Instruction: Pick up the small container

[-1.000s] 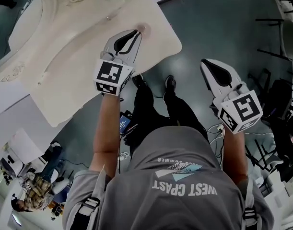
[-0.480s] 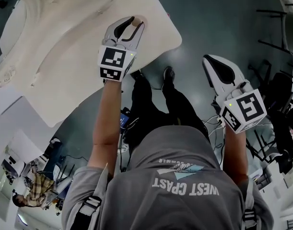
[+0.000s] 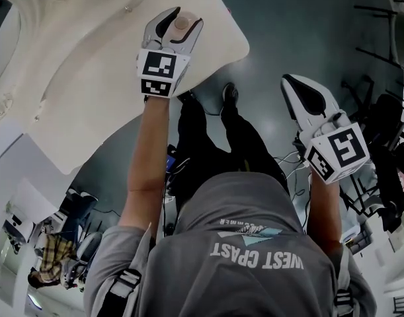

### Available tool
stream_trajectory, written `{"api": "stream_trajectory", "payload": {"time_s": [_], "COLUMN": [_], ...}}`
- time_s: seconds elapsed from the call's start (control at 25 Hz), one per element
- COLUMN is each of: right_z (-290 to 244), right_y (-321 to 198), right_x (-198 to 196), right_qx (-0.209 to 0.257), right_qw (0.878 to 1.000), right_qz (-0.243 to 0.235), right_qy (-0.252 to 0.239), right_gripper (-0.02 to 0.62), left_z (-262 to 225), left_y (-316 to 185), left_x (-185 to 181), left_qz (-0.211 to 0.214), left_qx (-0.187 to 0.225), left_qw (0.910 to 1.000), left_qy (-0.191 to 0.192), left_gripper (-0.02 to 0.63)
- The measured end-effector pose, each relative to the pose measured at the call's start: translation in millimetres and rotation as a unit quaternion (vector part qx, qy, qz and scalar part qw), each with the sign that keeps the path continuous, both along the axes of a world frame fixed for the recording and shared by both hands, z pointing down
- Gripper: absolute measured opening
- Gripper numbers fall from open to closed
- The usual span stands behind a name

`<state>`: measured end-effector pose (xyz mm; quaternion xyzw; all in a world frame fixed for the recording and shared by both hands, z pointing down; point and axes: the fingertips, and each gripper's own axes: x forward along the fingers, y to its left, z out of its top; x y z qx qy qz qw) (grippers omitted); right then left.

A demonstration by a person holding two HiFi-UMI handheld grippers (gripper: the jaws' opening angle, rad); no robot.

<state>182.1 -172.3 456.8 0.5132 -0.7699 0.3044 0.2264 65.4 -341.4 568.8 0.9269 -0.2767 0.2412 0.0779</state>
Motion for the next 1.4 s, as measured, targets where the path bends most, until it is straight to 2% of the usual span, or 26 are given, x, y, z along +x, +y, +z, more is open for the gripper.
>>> {"api": "stream_trajectory", "payload": {"time_s": [0.24, 0.28, 0.32, 0.44, 0.64, 0.92, 1.12, 1.4], "right_z": [-1.8, -2.1, -2.7, -4.9, -5.2, -21.7, -52.5, -87.1], "right_y": [4.6, 5.9, 7.4, 12.5, 16.5, 7.9, -3.5, -17.9], "right_x": [4.8, 4.8, 4.5, 2.8, 3.9, -3.8, -17.1, -35.1], "right_qx": [-0.003, -0.004, -0.004, -0.002, 0.007, 0.034, 0.067, 0.114], "right_qw": [1.0, 1.0, 1.0, 1.0, 1.0, 0.999, 0.997, 0.992], "right_qz": [0.009, 0.01, 0.011, 0.012, 0.01, -0.006, -0.022, -0.05], "right_qy": [0.001, 0.002, 0.002, 0.003, 0.002, -0.005, -0.007, -0.013], "right_gripper": [0.002, 0.002, 0.002, 0.002, 0.002, 0.002, 0.002, 0.002], "left_z": [8.3, 8.7, 8.3, 7.7, 4.9, -39.1, -92.9, -166.6], "left_y": [-4.6, -4.7, -4.7, -3.7, 3.9, 16.5, 29.3, 48.3], "left_x": [3.5, 2.6, 1.4, -1.4, -4.7, -20.7, -43.6, -78.4], "left_qz": [-0.008, -0.01, -0.012, -0.014, -0.012, 0.001, 0.015, 0.006], "left_qx": [0.021, 0.028, 0.034, 0.041, 0.049, 0.064, 0.078, 0.105], "left_qw": [0.9997, 0.9995, 0.9993, 0.9991, 0.9987, 0.9979, 0.9966, 0.9941], "left_qy": [-0.013, -0.013, -0.01, -0.002, -0.011, -0.014, -0.023, -0.026], "left_gripper": [0.187, 0.16, 0.105, 0.1, 0.097, 0.097, 0.095, 0.097]}}
